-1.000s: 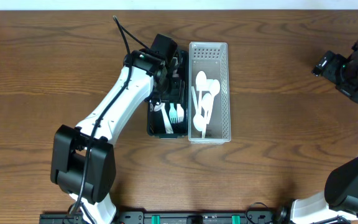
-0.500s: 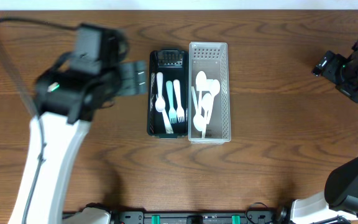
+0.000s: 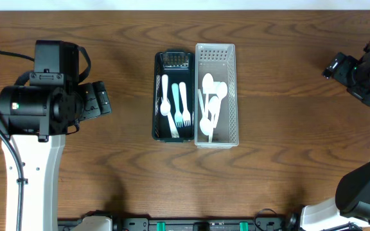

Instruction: Pack container

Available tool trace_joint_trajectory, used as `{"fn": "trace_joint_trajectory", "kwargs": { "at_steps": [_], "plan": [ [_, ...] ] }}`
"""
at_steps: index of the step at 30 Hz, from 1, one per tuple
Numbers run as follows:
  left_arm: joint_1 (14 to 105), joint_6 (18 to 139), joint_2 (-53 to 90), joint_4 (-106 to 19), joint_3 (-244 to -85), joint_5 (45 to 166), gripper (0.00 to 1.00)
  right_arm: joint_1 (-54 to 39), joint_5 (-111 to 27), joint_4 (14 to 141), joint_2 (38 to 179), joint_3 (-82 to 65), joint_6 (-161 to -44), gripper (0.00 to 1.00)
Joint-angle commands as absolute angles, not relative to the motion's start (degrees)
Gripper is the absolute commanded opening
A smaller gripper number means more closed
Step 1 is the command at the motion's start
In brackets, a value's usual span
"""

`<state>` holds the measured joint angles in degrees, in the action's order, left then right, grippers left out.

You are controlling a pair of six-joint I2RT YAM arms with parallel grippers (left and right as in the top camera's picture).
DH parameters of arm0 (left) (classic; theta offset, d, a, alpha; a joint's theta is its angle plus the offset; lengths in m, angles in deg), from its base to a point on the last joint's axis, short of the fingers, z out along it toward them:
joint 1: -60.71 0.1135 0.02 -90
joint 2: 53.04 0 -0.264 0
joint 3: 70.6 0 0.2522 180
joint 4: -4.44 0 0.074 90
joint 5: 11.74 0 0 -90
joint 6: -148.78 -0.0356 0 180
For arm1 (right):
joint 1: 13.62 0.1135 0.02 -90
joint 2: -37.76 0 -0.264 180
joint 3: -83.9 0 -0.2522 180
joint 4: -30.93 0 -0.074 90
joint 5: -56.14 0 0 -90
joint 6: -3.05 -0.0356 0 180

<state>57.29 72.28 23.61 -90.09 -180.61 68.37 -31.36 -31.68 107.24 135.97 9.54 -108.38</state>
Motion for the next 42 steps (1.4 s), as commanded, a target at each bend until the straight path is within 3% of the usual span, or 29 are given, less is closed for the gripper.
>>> {"fn": "trace_joint_trajectory", "kwargs": {
  "at_steps": [1, 10, 23, 27, 34, 42],
  "plan": [
    [57.6, 72.0, 22.8, -90.3, -180.5, 67.0, 0.98, -31.6, -31.5, 107.3, 136.5, 9.3, -107.9, 0.99],
    [57.6, 72.0, 22.8, -90.3, -180.5, 67.0, 0.98, -27.5, -31.5, 107.3, 133.3, 9.3, -107.9, 0.99],
    [57.6, 72.0, 22.8, -90.3, -180.5, 67.0, 0.98, -2.3, -31.5, 107.3, 115.6, 8.4, -107.9, 0.99],
    [57.6, 72.0, 22.8, -90.3, -180.5, 67.0, 0.98, 1.8, -31.5, 107.3, 107.8, 4.3, -107.9, 0.99],
    [57.6, 72.0, 22.8, -90.3, -180.5, 67.0, 0.98, -2.4, -23.7, 96.5, 87.8, -14.2, -107.4, 0.99],
    [57.6, 72.0, 22.8, -90.3, -180.5, 67.0, 0.98, -10.8, -25.3, 85.8, 63.5, -38.5, -102.1, 0.99]
  ]
}}
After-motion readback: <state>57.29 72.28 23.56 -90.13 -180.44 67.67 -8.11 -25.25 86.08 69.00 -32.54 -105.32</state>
